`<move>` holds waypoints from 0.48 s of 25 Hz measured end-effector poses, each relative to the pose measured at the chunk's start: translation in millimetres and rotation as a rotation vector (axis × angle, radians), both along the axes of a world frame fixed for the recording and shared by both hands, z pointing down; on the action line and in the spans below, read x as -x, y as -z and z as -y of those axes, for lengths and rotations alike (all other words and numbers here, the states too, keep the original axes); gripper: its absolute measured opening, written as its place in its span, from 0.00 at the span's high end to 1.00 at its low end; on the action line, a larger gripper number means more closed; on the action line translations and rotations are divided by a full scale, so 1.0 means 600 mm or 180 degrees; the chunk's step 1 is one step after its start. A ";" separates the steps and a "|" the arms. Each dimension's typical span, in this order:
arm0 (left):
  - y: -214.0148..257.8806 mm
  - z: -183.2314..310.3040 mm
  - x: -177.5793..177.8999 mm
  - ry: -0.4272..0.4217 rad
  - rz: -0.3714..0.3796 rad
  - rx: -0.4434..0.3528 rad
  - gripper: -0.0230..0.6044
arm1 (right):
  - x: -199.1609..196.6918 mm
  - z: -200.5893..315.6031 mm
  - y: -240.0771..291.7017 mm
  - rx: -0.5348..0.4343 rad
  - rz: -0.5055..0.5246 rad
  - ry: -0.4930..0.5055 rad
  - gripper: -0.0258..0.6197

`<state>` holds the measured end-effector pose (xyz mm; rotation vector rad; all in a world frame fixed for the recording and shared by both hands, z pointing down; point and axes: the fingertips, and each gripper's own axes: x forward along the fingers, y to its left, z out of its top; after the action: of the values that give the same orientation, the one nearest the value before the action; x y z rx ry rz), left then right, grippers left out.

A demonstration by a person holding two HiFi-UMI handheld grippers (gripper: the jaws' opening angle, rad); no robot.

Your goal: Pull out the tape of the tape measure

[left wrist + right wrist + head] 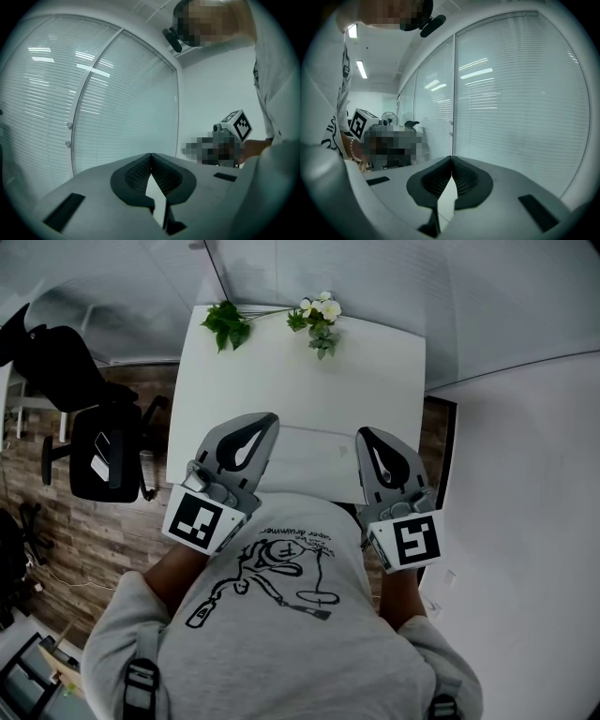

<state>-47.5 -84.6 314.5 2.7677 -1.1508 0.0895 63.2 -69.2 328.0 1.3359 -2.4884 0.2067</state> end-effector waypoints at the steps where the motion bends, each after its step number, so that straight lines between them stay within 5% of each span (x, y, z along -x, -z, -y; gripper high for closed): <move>1: 0.000 0.000 0.000 0.0007 0.0009 -0.0006 0.93 | 0.001 0.000 0.000 -0.0006 -0.0001 -0.0002 0.94; 12: 0.000 0.003 0.004 0.0044 0.0057 0.0009 0.93 | -0.003 0.001 0.002 -0.0019 -0.0013 -0.0061 0.94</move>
<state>-49.7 -86.4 314.3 2.7616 -1.1729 0.1147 64.7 -69.9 327.1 1.3615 -2.4756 0.2008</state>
